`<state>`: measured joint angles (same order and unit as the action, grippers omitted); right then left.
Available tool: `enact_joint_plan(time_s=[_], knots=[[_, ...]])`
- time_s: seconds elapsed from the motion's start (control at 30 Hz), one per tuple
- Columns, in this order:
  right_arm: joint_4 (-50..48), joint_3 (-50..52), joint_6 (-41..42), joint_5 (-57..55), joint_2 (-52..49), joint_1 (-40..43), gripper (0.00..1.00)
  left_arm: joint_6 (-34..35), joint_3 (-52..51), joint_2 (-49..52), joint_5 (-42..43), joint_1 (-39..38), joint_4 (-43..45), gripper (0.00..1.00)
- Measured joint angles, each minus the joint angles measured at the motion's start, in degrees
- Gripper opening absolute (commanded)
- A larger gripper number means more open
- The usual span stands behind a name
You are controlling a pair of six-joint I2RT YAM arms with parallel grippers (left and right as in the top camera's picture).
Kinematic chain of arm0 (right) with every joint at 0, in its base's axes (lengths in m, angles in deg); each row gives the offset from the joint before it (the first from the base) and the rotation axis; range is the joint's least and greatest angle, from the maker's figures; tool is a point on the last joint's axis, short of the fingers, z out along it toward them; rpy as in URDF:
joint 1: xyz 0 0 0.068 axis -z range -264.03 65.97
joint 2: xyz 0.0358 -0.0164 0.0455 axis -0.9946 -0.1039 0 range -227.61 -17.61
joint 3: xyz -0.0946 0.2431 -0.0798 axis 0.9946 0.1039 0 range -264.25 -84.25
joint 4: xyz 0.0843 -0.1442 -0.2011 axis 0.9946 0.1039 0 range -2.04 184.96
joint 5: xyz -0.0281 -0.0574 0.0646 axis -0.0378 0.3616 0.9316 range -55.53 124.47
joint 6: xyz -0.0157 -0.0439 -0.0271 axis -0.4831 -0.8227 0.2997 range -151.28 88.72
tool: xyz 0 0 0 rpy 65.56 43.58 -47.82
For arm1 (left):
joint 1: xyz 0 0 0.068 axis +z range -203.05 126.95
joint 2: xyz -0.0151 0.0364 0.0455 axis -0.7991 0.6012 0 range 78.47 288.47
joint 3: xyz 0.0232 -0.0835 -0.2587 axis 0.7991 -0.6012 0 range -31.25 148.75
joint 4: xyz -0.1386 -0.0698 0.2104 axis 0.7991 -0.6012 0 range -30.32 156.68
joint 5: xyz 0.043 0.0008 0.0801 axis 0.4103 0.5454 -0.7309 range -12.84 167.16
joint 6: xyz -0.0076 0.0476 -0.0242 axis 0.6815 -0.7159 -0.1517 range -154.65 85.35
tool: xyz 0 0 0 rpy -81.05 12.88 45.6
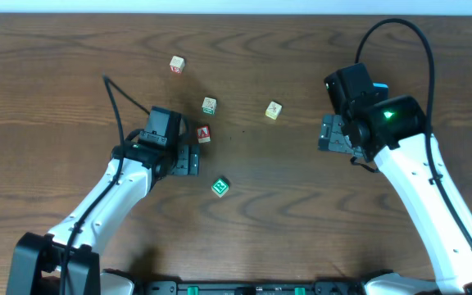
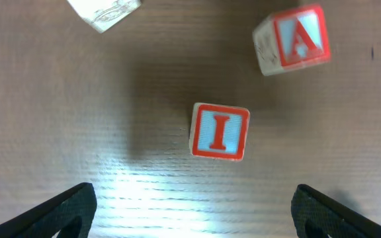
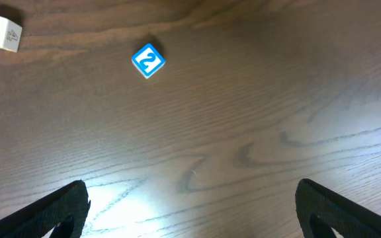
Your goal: Spell out Ai2
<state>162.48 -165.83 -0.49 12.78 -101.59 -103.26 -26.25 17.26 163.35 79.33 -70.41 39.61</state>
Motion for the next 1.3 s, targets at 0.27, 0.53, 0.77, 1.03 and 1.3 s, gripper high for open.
enact_joint_plan(time_s=[0.27,0.53,0.77,1.03,1.3], knots=[[-0.15,0.0,0.0,0.02,0.0,0.0,0.99,-11.28,0.0,3.54,-0.09,0.0,0.57,0.95],[-0.11,0.0,0.0,0.02,0.0,0.0,0.99,-12.74,0.04,9.18,-0.57,0.0,6.43,0.95],[0.26,0.0,0.0,0.04,0.0,0.0,0.99,-10.29,0.07,9.84,-3.8,0.0,9.68,0.47],[0.44,0.0,0.0,0.04,0.0,0.0,0.99,-9.62,0.07,9.84,-3.37,0.0,9.77,0.32],[0.46,0.0,0.0,0.02,0.0,0.0,0.99,-8.61,0.15,9.84,-0.66,-0.02,9.86,0.79]])
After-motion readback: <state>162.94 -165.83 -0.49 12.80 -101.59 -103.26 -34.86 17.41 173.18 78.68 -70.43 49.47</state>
